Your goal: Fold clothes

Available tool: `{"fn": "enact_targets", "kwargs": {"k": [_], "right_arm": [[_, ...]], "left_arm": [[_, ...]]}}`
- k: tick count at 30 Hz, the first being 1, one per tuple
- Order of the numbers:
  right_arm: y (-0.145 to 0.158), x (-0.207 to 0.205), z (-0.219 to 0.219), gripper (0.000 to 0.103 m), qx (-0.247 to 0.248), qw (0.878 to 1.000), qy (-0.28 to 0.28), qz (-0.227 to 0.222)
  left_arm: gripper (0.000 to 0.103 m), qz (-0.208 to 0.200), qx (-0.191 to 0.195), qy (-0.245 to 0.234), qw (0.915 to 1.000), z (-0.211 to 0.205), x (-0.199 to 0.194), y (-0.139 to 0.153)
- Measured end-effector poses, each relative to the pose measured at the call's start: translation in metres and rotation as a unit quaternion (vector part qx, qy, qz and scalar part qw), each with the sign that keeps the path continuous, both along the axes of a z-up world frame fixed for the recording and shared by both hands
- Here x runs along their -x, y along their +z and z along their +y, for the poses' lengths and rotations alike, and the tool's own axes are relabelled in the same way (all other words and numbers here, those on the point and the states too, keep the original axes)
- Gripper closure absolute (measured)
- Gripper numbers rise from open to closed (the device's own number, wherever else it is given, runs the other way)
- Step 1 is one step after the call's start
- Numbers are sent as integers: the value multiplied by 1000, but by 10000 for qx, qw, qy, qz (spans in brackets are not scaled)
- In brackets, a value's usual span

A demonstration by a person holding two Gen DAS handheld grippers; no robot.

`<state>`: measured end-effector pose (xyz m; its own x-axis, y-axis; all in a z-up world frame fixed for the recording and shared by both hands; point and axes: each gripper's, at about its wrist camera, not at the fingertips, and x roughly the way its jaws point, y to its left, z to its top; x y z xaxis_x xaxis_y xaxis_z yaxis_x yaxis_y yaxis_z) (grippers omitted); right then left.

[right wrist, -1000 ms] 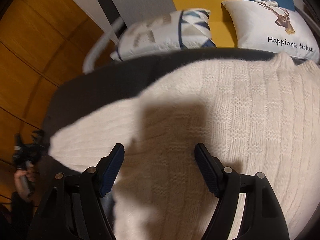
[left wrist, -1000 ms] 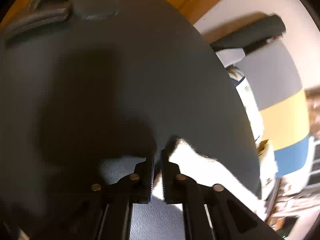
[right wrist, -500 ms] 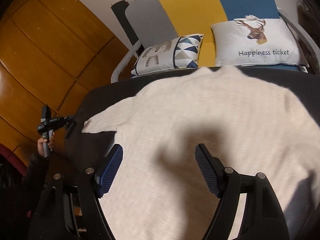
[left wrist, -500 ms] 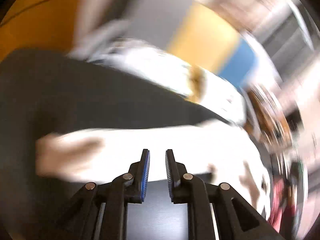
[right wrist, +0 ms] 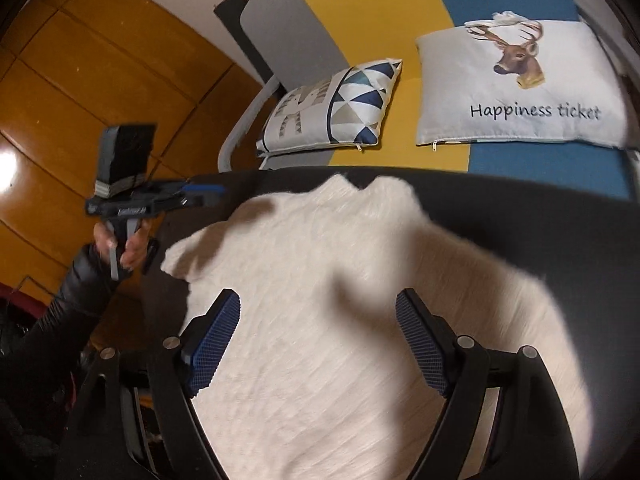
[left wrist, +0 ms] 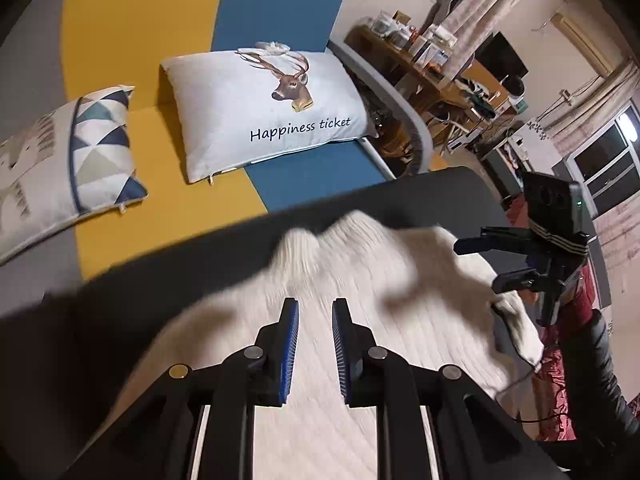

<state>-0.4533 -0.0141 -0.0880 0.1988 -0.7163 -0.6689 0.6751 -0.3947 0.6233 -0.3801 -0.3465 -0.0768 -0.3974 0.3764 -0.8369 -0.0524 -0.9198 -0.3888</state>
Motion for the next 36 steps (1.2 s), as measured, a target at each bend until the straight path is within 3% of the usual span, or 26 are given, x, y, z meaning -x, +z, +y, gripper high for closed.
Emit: {"fn": "enact_targets", "kwargs": {"k": [4, 8, 14, 20, 22, 24, 26, 27, 28, 31, 33, 36], "right_arm": [[-14, 26, -12, 20, -121, 9997, 160, -103], [-30, 51, -23, 20, -299, 9989, 293, -191], [-51, 73, -37, 20, -460, 9972, 498, -328], [-65, 72, -55, 20, -726, 9935, 810, -342], [-65, 67, -60, 20, -765, 9926, 903, -274], [-63, 58, -67, 21, -862, 9911, 1019, 2], [-59, 43, -73, 45, -1155, 9853, 1118, 587], [-58, 37, -74, 76, -1265, 9831, 1097, 745], [-57, 32, -74, 90, -1370, 9805, 1072, 909], [-44, 13, -68, 93, -1352, 9770, 933, 1362], [-28, 2, -60, 93, -1182, 9760, 749, 1671], [-8, 4, -44, 93, -787, 9779, 235, 1922]], "left_arm": [[86, -216, 2, -135, 9997, 1, 28, -33], [85, -438, -119, -265, 9986, 2, 49, -50], [82, -729, 14, -351, 9967, 6, 62, -76], [79, -627, -71, -465, 9969, 15, 61, -81], [96, -429, 181, -479, 9978, 22, 53, -79], [98, -143, 529, -574, 9968, 35, 40, -77], [99, 277, 667, -418, 9965, 42, 20, -68], [99, 517, 718, -289, 9957, 45, 10, -63], [99, 799, 784, -148, 9936, 47, -1, -55], [99, 1661, 1069, 267, 9799, 55, -38, -28], [99, 2306, 1923, 387, 9531, 71, -59, -15], [99, 2218, 2278, 475, 9469, 77, -50, -29]]}}
